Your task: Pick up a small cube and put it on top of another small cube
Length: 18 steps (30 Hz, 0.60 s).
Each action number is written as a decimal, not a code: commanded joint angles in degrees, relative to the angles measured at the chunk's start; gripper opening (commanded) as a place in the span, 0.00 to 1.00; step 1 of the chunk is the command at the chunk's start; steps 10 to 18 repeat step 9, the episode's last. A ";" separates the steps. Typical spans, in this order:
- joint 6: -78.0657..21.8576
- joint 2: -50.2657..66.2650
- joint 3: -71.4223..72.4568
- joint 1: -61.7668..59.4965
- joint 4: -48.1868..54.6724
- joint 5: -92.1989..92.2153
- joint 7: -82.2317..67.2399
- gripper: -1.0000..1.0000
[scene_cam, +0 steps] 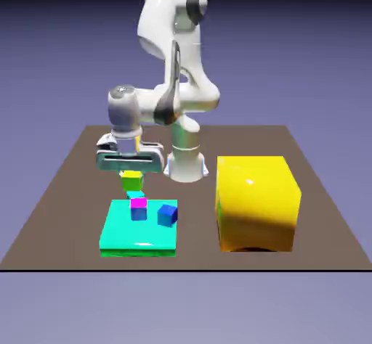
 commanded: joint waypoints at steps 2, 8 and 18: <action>4.82 4.15 0.11 -0.04 -0.87 1.99 -1.51 0.00; 13.29 11.47 0.31 -0.09 -2.42 5.79 -4.36 1.00; 10.89 9.40 0.25 -0.08 -1.98 4.72 -3.55 1.00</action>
